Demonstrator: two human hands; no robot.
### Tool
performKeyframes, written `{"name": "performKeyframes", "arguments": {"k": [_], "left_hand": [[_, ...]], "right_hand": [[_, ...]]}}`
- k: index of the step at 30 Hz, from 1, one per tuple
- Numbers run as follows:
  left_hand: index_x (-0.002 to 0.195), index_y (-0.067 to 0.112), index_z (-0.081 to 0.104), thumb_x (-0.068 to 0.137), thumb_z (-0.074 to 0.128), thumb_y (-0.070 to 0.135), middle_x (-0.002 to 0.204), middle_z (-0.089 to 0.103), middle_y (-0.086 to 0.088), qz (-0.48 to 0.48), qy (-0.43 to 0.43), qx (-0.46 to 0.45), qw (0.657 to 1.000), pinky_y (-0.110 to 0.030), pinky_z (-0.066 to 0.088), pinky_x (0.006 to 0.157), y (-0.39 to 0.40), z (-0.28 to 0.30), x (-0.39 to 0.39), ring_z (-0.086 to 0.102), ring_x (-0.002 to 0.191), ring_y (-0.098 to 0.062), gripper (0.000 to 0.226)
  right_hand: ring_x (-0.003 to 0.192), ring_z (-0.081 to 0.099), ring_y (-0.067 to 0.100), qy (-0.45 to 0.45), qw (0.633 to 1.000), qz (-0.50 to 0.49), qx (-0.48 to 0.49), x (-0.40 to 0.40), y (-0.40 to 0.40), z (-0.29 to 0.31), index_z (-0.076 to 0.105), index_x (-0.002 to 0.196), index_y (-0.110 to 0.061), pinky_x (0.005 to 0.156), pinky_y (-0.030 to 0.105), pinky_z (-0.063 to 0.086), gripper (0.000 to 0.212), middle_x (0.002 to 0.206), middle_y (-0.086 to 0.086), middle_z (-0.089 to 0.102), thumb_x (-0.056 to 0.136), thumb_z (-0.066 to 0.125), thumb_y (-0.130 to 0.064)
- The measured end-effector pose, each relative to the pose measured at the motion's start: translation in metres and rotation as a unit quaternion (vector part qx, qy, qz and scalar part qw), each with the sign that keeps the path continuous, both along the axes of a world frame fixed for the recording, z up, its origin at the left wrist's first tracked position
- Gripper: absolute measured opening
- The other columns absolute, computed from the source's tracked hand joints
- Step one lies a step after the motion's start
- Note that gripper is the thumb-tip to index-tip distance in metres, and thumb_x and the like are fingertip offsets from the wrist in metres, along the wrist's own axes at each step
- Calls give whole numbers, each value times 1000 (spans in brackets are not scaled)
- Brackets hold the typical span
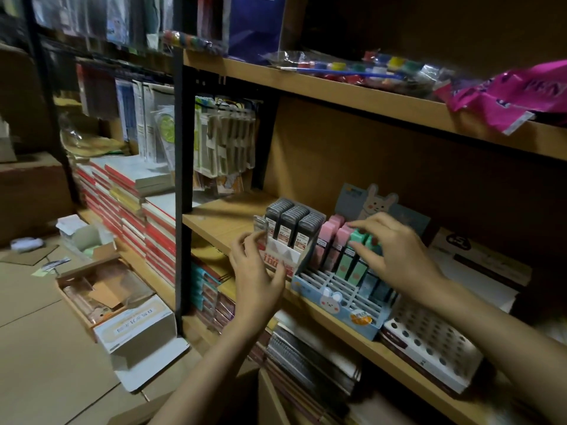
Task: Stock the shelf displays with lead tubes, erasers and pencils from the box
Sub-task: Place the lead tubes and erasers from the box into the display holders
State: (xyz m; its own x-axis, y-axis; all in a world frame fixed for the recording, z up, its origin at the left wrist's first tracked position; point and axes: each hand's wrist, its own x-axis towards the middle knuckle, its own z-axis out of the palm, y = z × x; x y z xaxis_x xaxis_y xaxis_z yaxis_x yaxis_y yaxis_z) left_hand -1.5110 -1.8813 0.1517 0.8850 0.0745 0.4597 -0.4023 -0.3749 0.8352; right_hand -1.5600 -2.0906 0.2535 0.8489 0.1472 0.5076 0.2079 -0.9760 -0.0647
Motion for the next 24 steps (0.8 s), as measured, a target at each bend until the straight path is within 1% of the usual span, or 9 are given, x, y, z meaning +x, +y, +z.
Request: {"name": "performKeyframes", "arguments": {"k": [3,6,8,10,14,16,19,22,24], "left_hand": [[148,15,26,83,73,22,151,24,-1,6,42,-11,999,-38,27,118,8,-4,10,25,141,-17,81],[153,17,15,84,72,27,159,18,2,-18,62,-7,998,-37,22,119,11,-10,18,18,145,-13,90],[154,18,13,85,71,29,159,19,2,-29,72,-4,997,-38,24,119,12,-13,22,19,145,-12,91],[154,20,14,85,71,28,158,22,2,-40,86,-11,995,-40,28,118,12,-17,24,24,144,-13,90],[152,24,19,85,71,26,153,31,5,-64,88,-14,994,-38,34,115,10,-22,22,32,139,-10,85],[151,25,20,85,70,25,151,32,7,-76,84,-21,993,-37,34,115,9,-23,21,33,138,-8,83],[151,24,19,86,70,24,156,24,6,-77,80,-17,994,-35,27,118,6,-24,21,24,143,-8,83],[152,23,18,87,69,24,159,16,8,-77,81,-12,994,-34,24,120,4,-26,21,18,145,-7,83],[153,23,17,87,68,23,160,13,8,-79,80,-6,994,-33,22,120,5,-27,21,15,146,-7,84]], "right_hand": [[88,60,10,22,997,53,52,35,41,7,67,117,-20,80,30,52,29,101,-5,63,90,66,-31],[94,62,13,52,993,89,60,69,84,10,65,117,-22,82,32,53,31,105,-4,66,90,67,-36],[97,63,17,57,994,88,34,86,106,10,62,121,-23,80,34,53,38,107,-1,68,89,65,-43],[93,64,20,60,996,70,-1,99,118,6,59,121,-22,72,32,50,39,102,1,69,90,64,-44],[84,63,20,78,996,42,-29,114,121,-1,58,99,-23,63,32,47,16,86,-3,63,91,64,-36],[81,62,17,73,997,25,-9,118,118,1,60,91,-26,65,33,51,10,82,-6,61,90,65,-35],[82,62,15,65,998,12,25,121,112,1,63,90,-27,69,36,55,9,85,-6,65,89,67,-35],[85,62,15,36,999,28,5,117,108,-6,67,90,-25,70,34,54,10,90,-4,67,90,66,-34],[91,57,16,3,999,39,-29,116,106,-12,70,93,-20,71,31,49,13,96,-3,63,91,65,-32]]}}
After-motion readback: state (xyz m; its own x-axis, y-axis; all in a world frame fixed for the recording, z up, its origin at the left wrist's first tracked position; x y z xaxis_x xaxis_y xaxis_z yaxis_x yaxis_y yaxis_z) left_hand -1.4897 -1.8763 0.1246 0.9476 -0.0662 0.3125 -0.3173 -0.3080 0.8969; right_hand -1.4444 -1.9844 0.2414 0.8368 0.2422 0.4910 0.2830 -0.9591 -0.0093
